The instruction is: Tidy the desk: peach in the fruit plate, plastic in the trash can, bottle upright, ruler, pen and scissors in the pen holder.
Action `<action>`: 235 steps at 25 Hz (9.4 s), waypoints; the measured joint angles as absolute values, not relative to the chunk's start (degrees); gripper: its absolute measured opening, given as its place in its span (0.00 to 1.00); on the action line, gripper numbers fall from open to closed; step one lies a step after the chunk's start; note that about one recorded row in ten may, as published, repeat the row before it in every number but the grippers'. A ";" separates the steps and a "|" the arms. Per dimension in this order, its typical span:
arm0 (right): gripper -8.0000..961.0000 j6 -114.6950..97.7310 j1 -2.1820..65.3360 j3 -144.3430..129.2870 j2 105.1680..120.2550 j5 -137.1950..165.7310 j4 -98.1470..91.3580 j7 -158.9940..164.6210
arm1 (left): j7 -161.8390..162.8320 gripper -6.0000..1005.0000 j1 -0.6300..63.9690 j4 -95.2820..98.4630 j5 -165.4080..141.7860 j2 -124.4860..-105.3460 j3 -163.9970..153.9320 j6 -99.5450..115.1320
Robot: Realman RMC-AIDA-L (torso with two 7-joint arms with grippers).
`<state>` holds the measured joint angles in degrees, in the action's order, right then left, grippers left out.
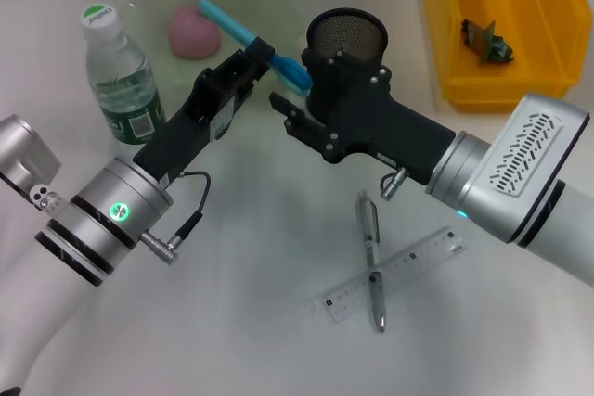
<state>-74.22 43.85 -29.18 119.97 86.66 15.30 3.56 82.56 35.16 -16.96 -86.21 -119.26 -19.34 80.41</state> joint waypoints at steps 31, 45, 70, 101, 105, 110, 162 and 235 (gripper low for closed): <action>0.08 -73.82 44.79 -27.73 119.97 86.66 15.73 3.96 | 78.68 0.33 35.78 -16.21 -86.34 -119.26 -19.21 80.69; 0.08 -73.73 44.46 -27.53 119.97 86.67 15.47 3.95 | 77.33 0.56 35.85 -15.73 -86.31 -119.27 -19.03 80.69; 0.08 -77.53 41.66 -27.64 119.81 91.94 6.94 23.73 | 47.45 0.80 32.27 -8.93 -92.98 -119.11 -20.99 80.29; 0.10 -91.71 37.50 -39.69 117.61 122.79 -42.37 77.73 | 35.36 0.80 26.62 6.68 -102.71 -118.70 -23.34 86.45; 0.10 -91.93 36.32 -39.33 117.77 120.98 -45.22 78.06 | 35.34 0.80 26.65 6.42 -102.66 -118.74 -23.36 86.26; 0.11 -91.45 35.38 -37.88 117.66 120.70 -48.12 80.14 | 35.33 0.80 26.60 6.17 -102.55 -118.83 -23.38 85.82; 0.13 -84.96 57.20 -53.33 116.45 150.86 -56.73 123.91 | 35.26 0.80 26.64 4.84 -102.46 -119.10 -23.38 85.08; 0.74 -108.08 48.58 -60.48 115.75 129.12 -47.96 92.37 | 53.36 0.80 23.99 24.45 -110.73 -117.03 -51.60 94.99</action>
<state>-108.08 48.58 -60.48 115.75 129.12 -47.96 92.37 53.36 23.99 24.45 -110.73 -117.03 -51.60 94.99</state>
